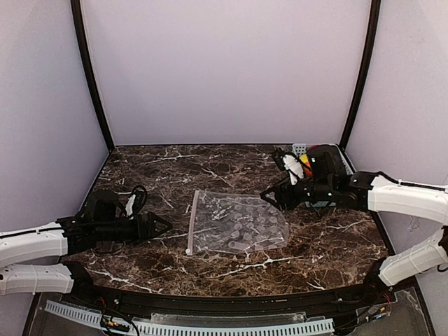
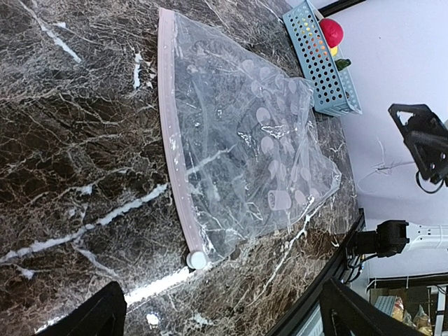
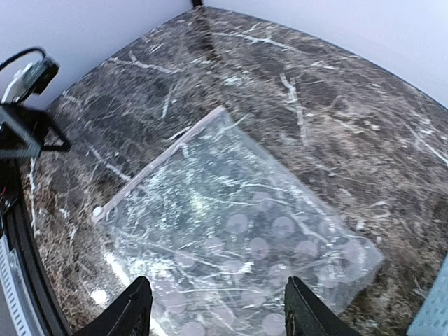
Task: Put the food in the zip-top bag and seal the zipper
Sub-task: Adjust the zipper food storage bag at the center of the board, then pick up the zipper food storage bag from the center of the board.
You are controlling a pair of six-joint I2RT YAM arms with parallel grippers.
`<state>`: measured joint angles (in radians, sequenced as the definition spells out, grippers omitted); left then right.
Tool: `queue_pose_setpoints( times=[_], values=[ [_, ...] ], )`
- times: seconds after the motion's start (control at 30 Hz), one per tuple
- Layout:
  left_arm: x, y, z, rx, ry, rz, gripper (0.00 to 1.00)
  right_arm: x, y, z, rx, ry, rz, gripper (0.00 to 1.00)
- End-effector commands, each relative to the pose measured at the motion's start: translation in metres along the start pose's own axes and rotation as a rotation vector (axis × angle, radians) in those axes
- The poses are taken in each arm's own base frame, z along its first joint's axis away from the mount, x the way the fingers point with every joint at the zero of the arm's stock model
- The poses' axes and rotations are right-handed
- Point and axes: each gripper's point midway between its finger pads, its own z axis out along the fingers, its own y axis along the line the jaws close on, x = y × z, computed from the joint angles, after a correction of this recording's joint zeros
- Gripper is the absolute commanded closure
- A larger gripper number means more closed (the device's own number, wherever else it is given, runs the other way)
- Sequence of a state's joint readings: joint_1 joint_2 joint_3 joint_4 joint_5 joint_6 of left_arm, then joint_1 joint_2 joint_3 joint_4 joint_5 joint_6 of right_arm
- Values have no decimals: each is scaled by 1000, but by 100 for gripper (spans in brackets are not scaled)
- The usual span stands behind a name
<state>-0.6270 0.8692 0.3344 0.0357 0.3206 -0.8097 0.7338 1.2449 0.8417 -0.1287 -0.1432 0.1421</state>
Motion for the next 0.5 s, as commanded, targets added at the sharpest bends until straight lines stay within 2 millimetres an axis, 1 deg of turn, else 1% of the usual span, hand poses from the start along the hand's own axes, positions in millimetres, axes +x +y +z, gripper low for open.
queue_pose_setpoints(
  times=[0.0,0.1,0.13,0.23,0.33,0.37,0.47],
  values=[
    [-18,-13,0,25,-61,-1,2,15,51,26,-125,43,-112,38],
    [-18,-5,0,-6,-68,-21,2,24,80,44,-204,61,-157,39],
    [-17,-4,0,-8,-70,-25,2,22,90,50,-233,48,-173,38],
    [-15,-1,-1,-8,-80,-53,1,30,115,67,-297,73,-224,38],
    [-15,2,-3,-3,-99,-72,1,45,134,86,-335,117,-272,39],
    [-15,2,-3,-2,-101,-77,1,56,138,96,-341,146,-287,40],
    [-15,2,-5,0,-107,-80,1,69,150,114,-342,182,-313,41]
  ],
)
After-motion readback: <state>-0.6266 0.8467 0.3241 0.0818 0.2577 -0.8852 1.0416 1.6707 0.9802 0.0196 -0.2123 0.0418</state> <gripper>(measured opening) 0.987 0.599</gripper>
